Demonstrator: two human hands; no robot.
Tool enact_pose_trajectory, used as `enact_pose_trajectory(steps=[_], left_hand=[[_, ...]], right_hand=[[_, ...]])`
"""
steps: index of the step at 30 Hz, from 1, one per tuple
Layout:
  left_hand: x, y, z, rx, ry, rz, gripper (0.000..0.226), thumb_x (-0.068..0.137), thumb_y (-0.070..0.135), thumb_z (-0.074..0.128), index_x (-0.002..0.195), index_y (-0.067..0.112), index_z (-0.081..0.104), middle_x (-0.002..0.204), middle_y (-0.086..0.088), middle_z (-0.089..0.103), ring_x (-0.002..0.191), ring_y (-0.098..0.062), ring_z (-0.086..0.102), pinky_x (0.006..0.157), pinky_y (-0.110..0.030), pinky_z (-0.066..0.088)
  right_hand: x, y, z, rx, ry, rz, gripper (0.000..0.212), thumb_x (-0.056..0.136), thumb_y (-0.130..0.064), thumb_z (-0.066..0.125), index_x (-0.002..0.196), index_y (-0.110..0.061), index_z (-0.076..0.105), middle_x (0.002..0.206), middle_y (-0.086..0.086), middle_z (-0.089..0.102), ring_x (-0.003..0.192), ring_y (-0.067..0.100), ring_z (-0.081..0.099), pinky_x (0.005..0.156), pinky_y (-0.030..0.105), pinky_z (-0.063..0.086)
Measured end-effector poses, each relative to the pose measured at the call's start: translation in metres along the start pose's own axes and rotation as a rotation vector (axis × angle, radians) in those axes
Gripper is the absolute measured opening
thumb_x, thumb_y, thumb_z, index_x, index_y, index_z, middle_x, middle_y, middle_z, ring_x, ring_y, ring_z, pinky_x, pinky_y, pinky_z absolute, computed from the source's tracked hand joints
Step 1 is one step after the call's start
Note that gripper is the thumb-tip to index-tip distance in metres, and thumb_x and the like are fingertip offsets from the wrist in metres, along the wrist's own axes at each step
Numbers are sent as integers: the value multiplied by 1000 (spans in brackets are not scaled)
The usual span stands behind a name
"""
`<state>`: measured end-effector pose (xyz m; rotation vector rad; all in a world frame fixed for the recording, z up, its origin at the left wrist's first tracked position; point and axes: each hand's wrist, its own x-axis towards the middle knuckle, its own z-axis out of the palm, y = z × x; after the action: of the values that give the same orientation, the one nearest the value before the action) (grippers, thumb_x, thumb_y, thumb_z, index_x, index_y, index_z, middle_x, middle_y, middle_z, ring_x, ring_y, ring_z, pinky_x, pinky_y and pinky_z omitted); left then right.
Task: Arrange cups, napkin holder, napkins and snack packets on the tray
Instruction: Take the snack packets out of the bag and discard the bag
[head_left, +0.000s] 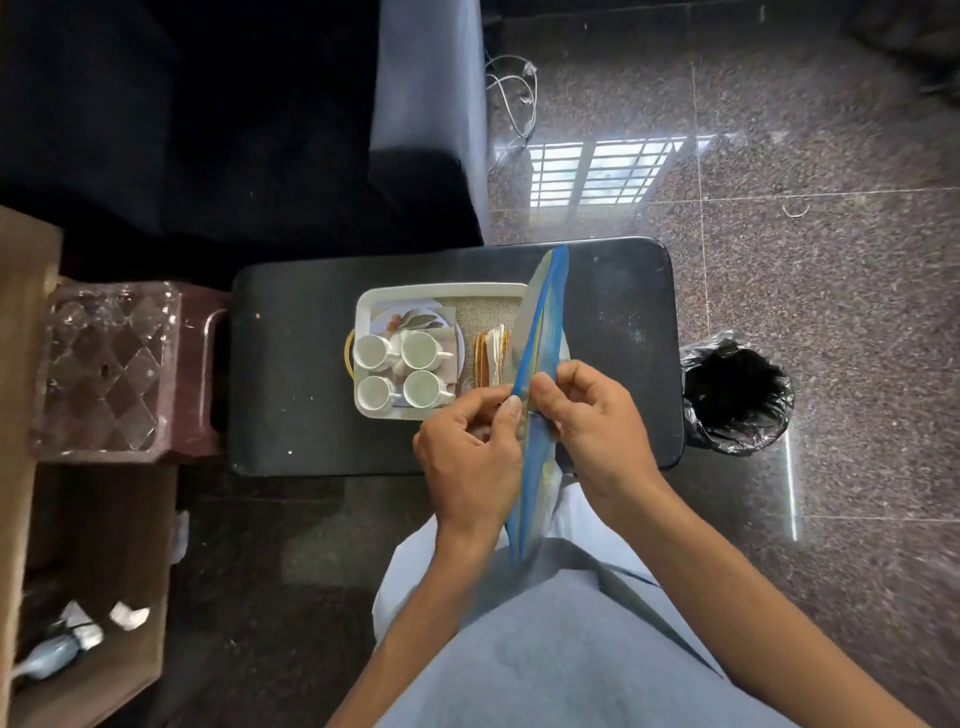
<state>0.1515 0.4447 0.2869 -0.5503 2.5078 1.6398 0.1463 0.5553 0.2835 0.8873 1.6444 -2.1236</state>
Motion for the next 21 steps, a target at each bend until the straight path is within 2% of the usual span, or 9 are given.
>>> enact_pose_trajectory(steps=[3, 6, 8, 10, 12, 13, 15, 17, 21], left_hand=[[-7, 1, 13, -99, 32, -82, 23, 79, 21, 71, 75, 44, 72, 70, 27, 74, 68, 0, 72, 67, -19, 59], [-7, -1, 16, -125, 13, -110, 36, 85, 12, 76, 70, 45, 74, 70, 25, 75, 68, 0, 72, 63, -14, 56], [-5, 0, 10, -123, -63, -107, 31, 87, 15, 74, 71, 42, 76, 67, 19, 73, 64, -3, 71, 59, -21, 58], [0, 4, 2, -44, -151, -20, 11, 87, 32, 66, 78, 33, 72, 67, 10, 71, 63, -9, 69, 58, -38, 61], [5, 9, -1, 13, -248, 63, 25, 92, 46, 57, 80, 25, 63, 72, 1, 69, 68, -19, 70, 63, -47, 61], [9, 11, 1, 37, -270, 80, 32, 94, 49, 54, 79, 21, 59, 71, -2, 66, 68, -20, 67, 65, -47, 59], [16, 16, 5, 89, -267, 124, 38, 97, 48, 50, 74, 18, 51, 64, 1, 56, 62, -15, 55, 62, -39, 52], [20, 19, 13, 75, -239, 156, 36, 100, 39, 48, 70, 21, 43, 59, 7, 46, 58, -8, 43, 59, -30, 41], [21, 19, 27, -17, -127, 144, 37, 103, 27, 46, 67, 15, 41, 60, 7, 39, 60, -14, 37, 60, -42, 38]], right_hand=[[0, -4, -5, 153, -42, 141, 24, 99, -12, 58, 75, -14, 61, 66, 4, 55, 56, 15, 50, 47, 19, 40], [1, -9, -11, 240, -81, 213, 30, 100, -10, 54, 71, -15, 59, 59, -4, 58, 47, 6, 54, 44, 18, 44], [-1, -12, -15, 142, -106, 146, 21, 99, -14, 58, 78, -13, 63, 65, -1, 62, 54, 11, 57, 50, 23, 47], [-1, -12, -20, -60, -84, -3, 14, 96, -18, 64, 86, -8, 66, 74, 10, 65, 63, 26, 58, 60, 35, 54], [-2, -12, -20, -237, -79, -136, 17, 94, -21, 67, 90, -4, 67, 81, 21, 69, 70, 44, 61, 73, 52, 59], [-3, -12, -19, -271, -85, -178, 18, 94, -23, 67, 91, -5, 68, 84, 22, 70, 75, 46, 64, 76, 57, 58], [-5, -13, -14, -272, -76, -227, 18, 94, -27, 65, 88, -11, 70, 81, 13, 72, 73, 34, 64, 75, 52, 57], [-4, -14, -9, -236, -24, -208, 20, 92, -31, 64, 82, -14, 66, 74, 3, 66, 68, 19, 55, 67, 42, 50], [-4, -14, 1, 23, -4, -70, 20, 98, -11, 57, 79, -14, 62, 73, 5, 58, 67, 12, 50, 61, 24, 45]])
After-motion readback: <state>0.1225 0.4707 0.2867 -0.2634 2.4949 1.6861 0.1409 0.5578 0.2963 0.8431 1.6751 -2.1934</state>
